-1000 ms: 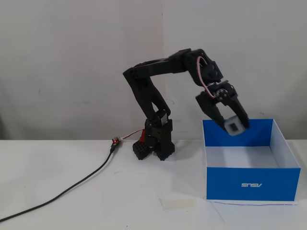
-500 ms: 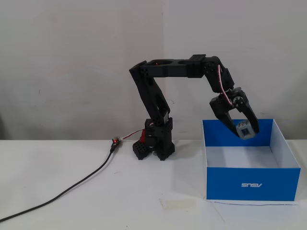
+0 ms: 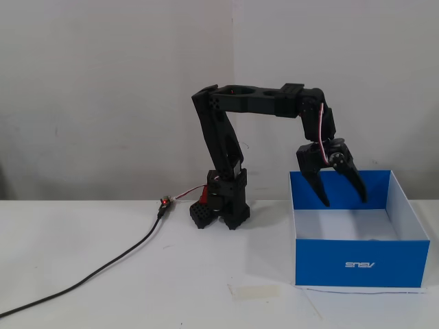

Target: Pick the gray block and keep it in the box.

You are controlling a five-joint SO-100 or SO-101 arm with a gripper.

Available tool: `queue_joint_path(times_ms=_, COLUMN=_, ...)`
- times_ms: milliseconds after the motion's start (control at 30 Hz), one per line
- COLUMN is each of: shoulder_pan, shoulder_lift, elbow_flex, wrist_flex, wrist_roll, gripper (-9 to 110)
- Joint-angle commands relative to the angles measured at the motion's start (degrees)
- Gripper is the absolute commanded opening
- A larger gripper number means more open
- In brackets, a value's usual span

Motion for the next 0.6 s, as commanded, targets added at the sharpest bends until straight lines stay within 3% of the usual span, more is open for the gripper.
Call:
queue_joint_path(times_ms=0, shoulder_pan=3.34, shoulder_lift=6.50, elbow_flex=-7.65, wrist_flex=3.25, wrist_roll=-0.35, gripper=9)
queue_joint_path(times_ms=200, shoulder_pan=13.97, shoulder_lift=11.95, elbow_flex=-13.10, wrist_flex=9.40, wrist_roll=-2.72, gripper=1)
queue_joint_path(times_ms=567, shoulder_pan=46.67, shoulder_lift=18.19, elbow_flex=-10.11, wrist_flex=9.05, wrist_roll=-4.48, gripper=0)
